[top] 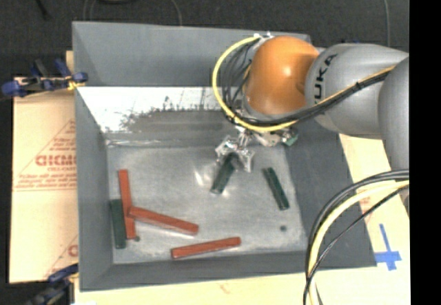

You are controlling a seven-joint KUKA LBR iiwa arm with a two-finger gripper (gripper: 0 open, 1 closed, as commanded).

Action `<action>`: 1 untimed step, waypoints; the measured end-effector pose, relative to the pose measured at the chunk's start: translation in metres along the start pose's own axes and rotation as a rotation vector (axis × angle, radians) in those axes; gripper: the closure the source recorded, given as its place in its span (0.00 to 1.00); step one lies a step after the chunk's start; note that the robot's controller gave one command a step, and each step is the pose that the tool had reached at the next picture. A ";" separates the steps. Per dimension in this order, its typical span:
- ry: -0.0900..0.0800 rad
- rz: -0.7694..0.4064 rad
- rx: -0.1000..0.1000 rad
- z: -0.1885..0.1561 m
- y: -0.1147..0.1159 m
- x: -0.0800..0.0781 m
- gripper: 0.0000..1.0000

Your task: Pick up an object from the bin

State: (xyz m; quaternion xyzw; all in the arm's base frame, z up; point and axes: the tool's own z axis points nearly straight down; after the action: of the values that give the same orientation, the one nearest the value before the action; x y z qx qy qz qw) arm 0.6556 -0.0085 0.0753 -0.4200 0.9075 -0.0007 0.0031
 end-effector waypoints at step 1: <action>-0.001 0.001 -0.001 0.000 0.000 0.000 1.00</action>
Offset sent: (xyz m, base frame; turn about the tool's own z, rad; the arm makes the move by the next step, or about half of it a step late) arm -0.0022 0.0022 0.1710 0.0876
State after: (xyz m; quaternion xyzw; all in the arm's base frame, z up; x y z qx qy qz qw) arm 0.6556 -0.0082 0.0754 -0.4195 0.9078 -0.0002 0.0032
